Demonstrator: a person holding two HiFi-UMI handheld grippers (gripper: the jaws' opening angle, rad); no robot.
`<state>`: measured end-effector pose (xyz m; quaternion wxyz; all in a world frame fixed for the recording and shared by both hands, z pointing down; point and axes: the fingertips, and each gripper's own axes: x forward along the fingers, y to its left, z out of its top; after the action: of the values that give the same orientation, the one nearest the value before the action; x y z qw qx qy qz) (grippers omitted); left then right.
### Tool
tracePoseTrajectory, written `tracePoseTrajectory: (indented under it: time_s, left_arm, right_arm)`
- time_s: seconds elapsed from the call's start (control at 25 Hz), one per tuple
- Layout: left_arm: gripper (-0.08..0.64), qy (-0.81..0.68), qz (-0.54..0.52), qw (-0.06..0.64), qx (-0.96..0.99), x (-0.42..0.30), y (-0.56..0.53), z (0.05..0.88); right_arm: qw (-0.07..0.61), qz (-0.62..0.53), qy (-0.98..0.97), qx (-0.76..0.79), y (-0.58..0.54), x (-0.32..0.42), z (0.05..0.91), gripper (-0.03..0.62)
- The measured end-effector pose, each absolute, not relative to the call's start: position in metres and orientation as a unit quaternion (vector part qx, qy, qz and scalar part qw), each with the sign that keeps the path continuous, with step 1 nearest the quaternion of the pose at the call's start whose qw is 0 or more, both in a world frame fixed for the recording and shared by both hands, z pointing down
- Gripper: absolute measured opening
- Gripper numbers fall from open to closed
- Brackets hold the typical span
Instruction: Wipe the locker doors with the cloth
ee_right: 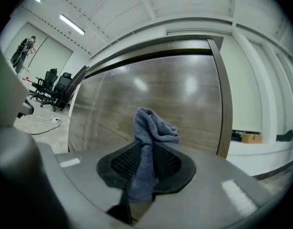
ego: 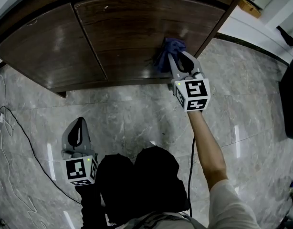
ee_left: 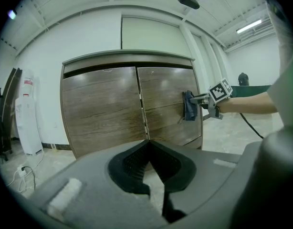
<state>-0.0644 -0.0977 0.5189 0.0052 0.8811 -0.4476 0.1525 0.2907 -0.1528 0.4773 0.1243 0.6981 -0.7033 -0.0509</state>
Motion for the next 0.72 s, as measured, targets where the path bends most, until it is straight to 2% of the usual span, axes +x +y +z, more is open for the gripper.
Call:
tracePoseTrajectory:
  time_s: [0.72]
  left_arm:
    - [0.002, -0.452, 0.143, 0.012, 0.881, -0.072, -0.098, 0.518]
  right_arm:
    - [0.058, -0.164, -0.703, 0.690, -0.168, 0.255, 0.328, 0.081]
